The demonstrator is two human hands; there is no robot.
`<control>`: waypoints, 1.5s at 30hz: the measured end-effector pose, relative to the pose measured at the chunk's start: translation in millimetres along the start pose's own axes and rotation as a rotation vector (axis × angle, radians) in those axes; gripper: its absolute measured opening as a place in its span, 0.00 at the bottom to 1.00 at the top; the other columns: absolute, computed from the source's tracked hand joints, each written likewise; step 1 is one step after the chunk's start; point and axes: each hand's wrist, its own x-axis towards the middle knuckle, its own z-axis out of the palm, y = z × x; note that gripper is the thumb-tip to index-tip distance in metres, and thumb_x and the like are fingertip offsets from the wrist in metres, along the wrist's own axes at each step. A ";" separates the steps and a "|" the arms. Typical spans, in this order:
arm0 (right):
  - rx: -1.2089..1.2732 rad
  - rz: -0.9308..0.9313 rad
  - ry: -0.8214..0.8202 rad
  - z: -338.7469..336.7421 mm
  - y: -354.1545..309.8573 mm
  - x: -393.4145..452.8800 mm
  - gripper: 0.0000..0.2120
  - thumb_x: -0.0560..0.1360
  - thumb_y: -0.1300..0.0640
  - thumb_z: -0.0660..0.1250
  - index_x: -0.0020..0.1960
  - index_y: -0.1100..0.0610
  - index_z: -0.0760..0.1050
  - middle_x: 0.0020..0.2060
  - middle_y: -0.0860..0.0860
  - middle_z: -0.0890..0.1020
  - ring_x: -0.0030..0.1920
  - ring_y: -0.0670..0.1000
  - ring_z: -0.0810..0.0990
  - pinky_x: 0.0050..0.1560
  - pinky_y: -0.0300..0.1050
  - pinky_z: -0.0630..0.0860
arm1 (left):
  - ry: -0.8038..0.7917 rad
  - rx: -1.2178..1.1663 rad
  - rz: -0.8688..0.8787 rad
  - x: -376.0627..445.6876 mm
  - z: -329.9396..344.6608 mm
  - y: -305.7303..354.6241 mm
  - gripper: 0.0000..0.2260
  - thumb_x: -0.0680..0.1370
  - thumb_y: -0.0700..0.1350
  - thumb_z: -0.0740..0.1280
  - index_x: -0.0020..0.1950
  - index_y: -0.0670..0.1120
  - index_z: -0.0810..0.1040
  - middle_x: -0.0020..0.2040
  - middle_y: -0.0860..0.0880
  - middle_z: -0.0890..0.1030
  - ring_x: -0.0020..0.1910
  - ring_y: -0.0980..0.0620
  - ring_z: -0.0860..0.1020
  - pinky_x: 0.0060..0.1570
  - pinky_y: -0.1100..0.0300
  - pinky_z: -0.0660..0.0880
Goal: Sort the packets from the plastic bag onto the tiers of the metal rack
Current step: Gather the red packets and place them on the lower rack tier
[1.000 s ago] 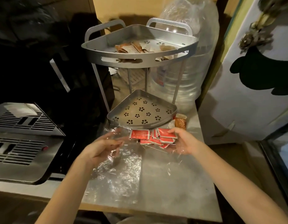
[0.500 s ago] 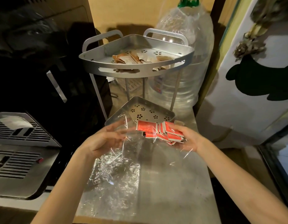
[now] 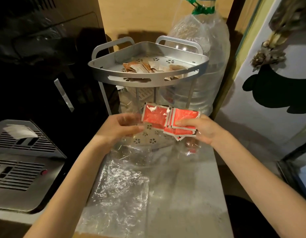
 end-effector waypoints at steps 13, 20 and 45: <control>-0.457 -0.550 -0.079 18.3 -51.4 -22.2 0.21 0.63 0.61 0.73 0.53 0.48 0.74 0.48 0.45 0.81 0.50 0.42 0.81 0.46 0.34 0.78 | 0.253 0.034 0.335 -2.5 11.3 27.6 0.07 0.67 0.40 0.73 0.43 0.44 0.83 0.39 0.54 0.84 0.40 0.55 0.82 0.39 0.64 0.79; -0.637 -0.793 -0.069 30.6 -54.3 -39.5 0.25 0.66 0.57 0.73 0.62 0.51 0.72 0.53 0.36 0.80 0.57 0.41 0.78 0.52 0.31 0.74 | 0.492 0.097 0.449 -10.9 6.6 32.2 0.06 0.67 0.42 0.75 0.43 0.46 0.82 0.38 0.52 0.84 0.38 0.53 0.81 0.39 0.61 0.77; -0.790 -0.659 0.206 -6.5 71.3 35.8 0.22 0.64 0.56 0.77 0.57 0.56 0.78 0.48 0.50 0.83 0.47 0.39 0.80 0.49 0.34 0.76 | 0.487 0.064 -0.045 38.0 20.5 -68.0 0.09 0.69 0.39 0.73 0.46 0.46 0.77 0.37 0.54 0.76 0.34 0.59 0.75 0.32 0.72 0.72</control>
